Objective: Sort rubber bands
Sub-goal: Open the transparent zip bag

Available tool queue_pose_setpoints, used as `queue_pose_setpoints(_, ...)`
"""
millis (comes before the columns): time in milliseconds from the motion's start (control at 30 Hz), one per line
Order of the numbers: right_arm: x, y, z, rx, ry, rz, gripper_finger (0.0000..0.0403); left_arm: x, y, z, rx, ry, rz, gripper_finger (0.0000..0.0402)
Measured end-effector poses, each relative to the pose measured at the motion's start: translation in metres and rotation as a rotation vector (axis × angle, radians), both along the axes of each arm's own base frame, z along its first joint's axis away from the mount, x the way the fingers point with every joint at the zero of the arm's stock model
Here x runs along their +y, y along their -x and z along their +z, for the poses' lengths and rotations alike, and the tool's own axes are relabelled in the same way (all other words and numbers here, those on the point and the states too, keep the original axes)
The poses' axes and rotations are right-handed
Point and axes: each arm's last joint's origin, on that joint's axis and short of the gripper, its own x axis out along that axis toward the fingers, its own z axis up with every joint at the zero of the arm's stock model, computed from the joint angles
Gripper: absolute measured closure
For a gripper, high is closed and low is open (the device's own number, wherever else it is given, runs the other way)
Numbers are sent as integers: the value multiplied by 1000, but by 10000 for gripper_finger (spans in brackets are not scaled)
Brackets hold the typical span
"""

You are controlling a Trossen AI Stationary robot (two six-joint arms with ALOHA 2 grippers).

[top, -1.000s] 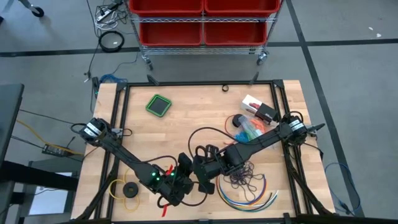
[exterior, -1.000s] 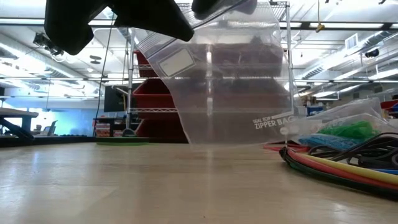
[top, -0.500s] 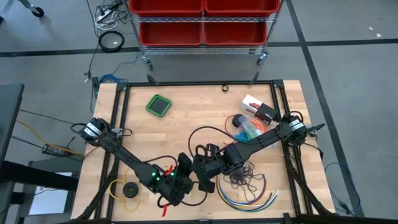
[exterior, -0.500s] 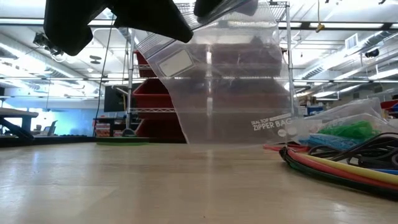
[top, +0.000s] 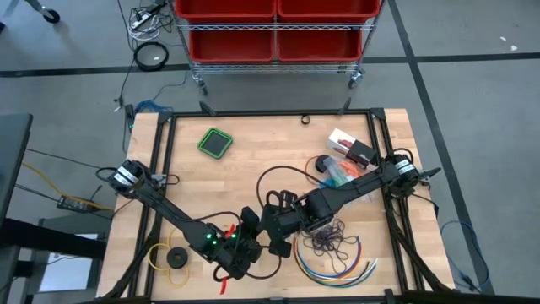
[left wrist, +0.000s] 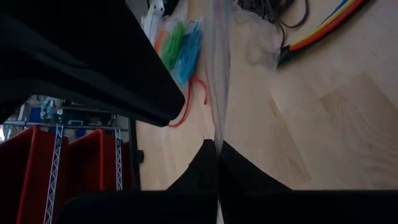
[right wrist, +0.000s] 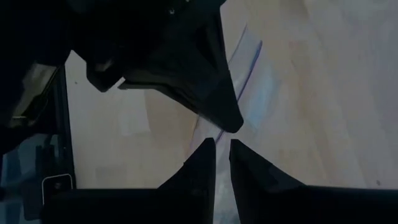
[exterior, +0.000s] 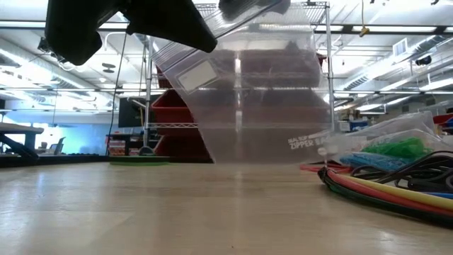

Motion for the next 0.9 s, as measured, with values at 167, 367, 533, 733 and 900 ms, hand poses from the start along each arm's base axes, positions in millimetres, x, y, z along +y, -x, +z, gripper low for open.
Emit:
queue_pose_setpoints(167,0,0,0,1,0,-1,366,0,0,0,-3,1,1,401)
queue_pose_setpoints(367,1,0,0,-1,-4,-2,366,0,0,0,-7,3,2,401)
queue_pose_setpoints(533,2,1,0,2,-4,-4,357,-1,-1,1,-20,12,1,401)
queue_pose_setpoints(733,4,2,0,1,-7,-3,330,0,-2,1,-20,11,5,401)
queue_pose_setpoints(900,5,3,-8,17,-10,-14,313,1,-3,2,-22,9,4,401)
